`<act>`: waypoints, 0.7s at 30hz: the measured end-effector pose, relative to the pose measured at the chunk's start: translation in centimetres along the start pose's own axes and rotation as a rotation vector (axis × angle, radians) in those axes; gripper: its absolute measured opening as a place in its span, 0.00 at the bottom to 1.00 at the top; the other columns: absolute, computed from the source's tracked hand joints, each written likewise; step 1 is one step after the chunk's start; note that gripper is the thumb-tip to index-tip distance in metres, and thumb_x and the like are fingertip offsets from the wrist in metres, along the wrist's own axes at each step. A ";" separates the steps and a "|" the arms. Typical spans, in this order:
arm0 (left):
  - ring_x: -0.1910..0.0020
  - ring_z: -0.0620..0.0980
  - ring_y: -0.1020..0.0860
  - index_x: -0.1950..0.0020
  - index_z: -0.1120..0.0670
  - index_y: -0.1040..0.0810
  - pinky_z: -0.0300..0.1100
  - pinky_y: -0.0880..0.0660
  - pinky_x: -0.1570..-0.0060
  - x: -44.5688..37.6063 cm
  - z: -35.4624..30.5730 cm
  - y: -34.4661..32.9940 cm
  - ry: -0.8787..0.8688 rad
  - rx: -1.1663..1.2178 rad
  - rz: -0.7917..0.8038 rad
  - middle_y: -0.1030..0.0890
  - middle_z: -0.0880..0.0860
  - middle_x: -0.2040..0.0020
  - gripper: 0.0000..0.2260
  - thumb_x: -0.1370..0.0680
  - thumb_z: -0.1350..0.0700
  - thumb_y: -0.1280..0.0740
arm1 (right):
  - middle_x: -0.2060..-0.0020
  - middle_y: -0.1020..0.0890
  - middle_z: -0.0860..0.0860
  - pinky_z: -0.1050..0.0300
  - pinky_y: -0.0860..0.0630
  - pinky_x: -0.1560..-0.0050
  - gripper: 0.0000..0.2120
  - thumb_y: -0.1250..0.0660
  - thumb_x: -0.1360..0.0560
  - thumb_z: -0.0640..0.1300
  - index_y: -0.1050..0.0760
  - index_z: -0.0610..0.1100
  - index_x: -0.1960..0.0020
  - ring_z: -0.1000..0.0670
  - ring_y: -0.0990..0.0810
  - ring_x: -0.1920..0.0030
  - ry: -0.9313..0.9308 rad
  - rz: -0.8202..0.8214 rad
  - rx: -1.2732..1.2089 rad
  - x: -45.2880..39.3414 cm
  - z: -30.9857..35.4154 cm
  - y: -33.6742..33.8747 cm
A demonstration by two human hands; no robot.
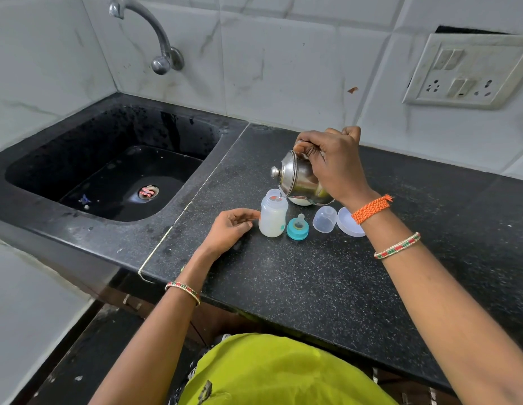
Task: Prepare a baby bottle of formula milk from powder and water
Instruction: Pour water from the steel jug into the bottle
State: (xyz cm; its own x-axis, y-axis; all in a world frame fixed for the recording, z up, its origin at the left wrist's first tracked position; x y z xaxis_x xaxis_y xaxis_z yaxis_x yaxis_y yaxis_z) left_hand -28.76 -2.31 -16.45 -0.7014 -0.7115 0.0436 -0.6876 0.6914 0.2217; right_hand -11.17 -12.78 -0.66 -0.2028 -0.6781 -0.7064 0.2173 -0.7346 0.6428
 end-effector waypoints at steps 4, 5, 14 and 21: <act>0.52 0.65 0.22 0.48 0.49 0.18 0.62 0.28 0.46 0.0 -0.1 0.0 0.016 0.002 0.000 0.16 0.47 0.48 0.16 0.23 0.68 0.38 | 0.63 0.15 0.52 0.54 0.40 0.51 0.08 0.34 0.23 0.48 0.18 0.46 0.53 0.49 0.20 0.61 -0.120 -0.039 -0.070 0.6 -1.1 -0.1; 0.50 0.66 0.22 0.48 0.49 0.18 0.64 0.28 0.45 -0.1 -0.1 0.0 0.014 0.000 -0.001 0.16 0.48 0.47 0.16 0.23 0.69 0.38 | 0.62 0.15 0.51 0.52 0.35 0.47 0.08 0.34 0.23 0.48 0.18 0.46 0.54 0.48 0.19 0.60 -0.159 -0.045 -0.106 0.9 -1.3 -0.1; 0.47 0.52 0.18 0.47 0.51 0.19 0.52 0.25 0.45 -0.1 -0.2 -0.2 0.019 0.031 -0.005 0.16 0.52 0.45 0.15 0.23 0.69 0.38 | 0.61 0.17 0.50 0.51 0.19 0.54 0.07 0.34 0.22 0.42 0.18 0.41 0.53 0.51 0.18 0.59 -0.523 -0.165 -0.389 2.9 -3.8 -0.9; 0.49 0.44 0.20 0.37 0.61 0.24 0.33 0.23 0.49 -1.6 -3.3 -0.3 -0.039 0.091 -0.015 0.20 0.57 0.42 0.15 0.22 0.70 0.37 | 0.63 0.18 0.51 0.61 0.24 0.60 0.08 0.36 0.21 0.40 0.19 0.41 0.55 0.56 0.21 0.63 -0.755 -0.296 -0.604 4.0 -6.1 -1.4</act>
State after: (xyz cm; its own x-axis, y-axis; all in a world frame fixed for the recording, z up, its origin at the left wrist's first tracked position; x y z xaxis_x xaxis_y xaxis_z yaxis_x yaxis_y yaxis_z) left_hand -26.85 -1.81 -13.39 -0.6968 -0.7173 0.0025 -0.7108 0.6909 0.1321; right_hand -6.50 -14.32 -6.22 -0.8325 -0.4617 -0.3062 0.4651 -0.8828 0.0665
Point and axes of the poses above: each hand's wrist, its own x-axis away from the middle knuckle, its own y-axis out of the back of the hand, z = x × y, the point moved 2 cm from there along -x, towards the middle knuckle
